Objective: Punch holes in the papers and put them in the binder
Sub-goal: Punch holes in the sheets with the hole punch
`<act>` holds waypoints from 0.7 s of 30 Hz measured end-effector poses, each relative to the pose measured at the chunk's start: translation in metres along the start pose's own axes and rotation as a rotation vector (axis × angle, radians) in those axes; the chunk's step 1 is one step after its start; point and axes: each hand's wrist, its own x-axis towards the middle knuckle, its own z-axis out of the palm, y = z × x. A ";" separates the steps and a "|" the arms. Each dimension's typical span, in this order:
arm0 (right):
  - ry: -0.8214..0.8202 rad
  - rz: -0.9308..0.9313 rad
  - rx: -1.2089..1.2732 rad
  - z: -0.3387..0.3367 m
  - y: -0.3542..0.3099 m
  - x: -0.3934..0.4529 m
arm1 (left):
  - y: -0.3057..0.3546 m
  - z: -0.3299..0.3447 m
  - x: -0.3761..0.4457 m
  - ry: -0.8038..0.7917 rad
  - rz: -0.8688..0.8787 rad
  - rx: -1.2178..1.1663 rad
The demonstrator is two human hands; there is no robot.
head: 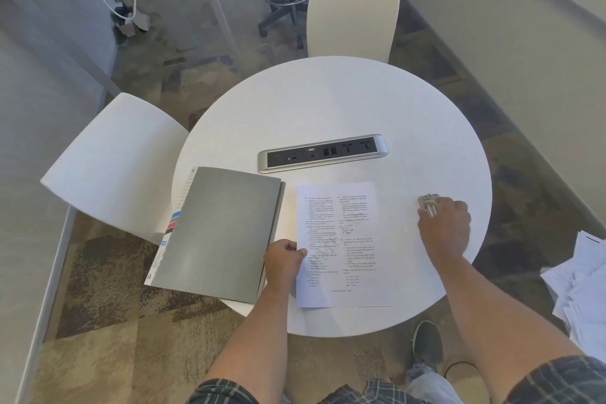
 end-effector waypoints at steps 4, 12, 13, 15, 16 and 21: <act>-0.062 0.036 -0.142 -0.004 0.004 0.018 | 0.003 0.002 0.002 -0.004 -0.010 -0.016; -0.114 0.119 0.028 -0.005 0.009 0.020 | -0.003 0.002 0.010 -0.056 -0.067 -0.105; -0.105 0.113 0.038 -0.005 0.009 0.016 | -0.004 0.002 0.011 -0.071 -0.084 -0.141; -0.093 0.104 0.063 -0.002 0.006 0.007 | -0.007 0.001 0.014 -0.091 -0.105 -0.191; -0.095 0.096 0.069 0.000 0.005 0.003 | -0.008 0.000 0.015 -0.097 -0.108 -0.196; -0.143 0.071 0.136 0.008 -0.003 -0.008 | -0.010 0.002 0.017 -0.116 -0.111 -0.194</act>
